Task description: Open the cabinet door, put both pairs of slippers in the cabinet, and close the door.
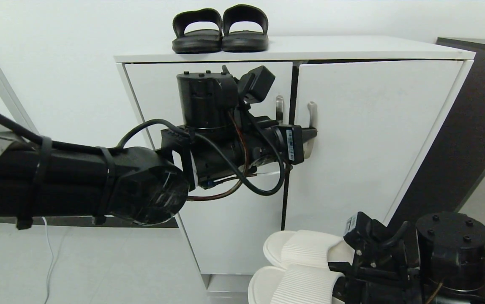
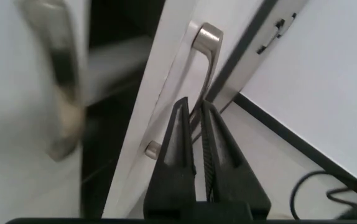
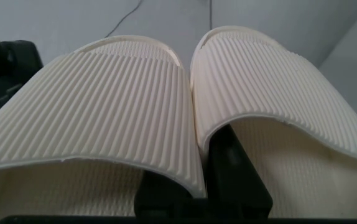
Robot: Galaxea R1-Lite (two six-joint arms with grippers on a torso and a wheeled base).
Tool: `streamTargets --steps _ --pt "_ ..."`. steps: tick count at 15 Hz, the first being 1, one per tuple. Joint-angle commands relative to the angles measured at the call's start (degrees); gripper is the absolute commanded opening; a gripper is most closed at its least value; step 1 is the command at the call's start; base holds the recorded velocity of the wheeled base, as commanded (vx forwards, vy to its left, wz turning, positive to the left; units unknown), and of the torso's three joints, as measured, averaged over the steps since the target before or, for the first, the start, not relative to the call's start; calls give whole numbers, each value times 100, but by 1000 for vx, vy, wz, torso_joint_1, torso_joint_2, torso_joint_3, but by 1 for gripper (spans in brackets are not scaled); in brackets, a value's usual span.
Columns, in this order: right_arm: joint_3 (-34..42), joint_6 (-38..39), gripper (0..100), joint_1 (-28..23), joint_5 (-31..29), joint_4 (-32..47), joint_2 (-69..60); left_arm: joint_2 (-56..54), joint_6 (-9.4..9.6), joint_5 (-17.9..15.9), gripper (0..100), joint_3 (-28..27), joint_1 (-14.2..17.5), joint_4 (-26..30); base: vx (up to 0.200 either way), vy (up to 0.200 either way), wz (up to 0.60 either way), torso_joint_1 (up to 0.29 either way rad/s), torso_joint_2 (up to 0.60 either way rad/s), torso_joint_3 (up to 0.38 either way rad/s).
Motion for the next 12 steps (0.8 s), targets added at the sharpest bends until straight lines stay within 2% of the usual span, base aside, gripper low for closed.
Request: streamTargets --steps 1,5,9,10,12 --pt "125 -3 0 19 103 -27 -81 -320 1 7 0 370 -118 -137 0 0 0 0 0 0" --pt "204 -12 0 63 323 -27 -178 -733 9 25 0 1003 -303 -339 0 0 0 0 0 0" --pt "230 -12 0 72 349 -35 -178 -935 -17 16 0 1583 -206 -761 0 0 0 0 0 0" --pt "230 -12 0 72 358 -35 -169 -926 -52 16 0 1671 -101 -867 0 0 0 0 0 0" --pt "248 -12 0 151 349 -27 -195 -856 -298 -37 0 1627 119 -1007 0 0 0 0 0 0"
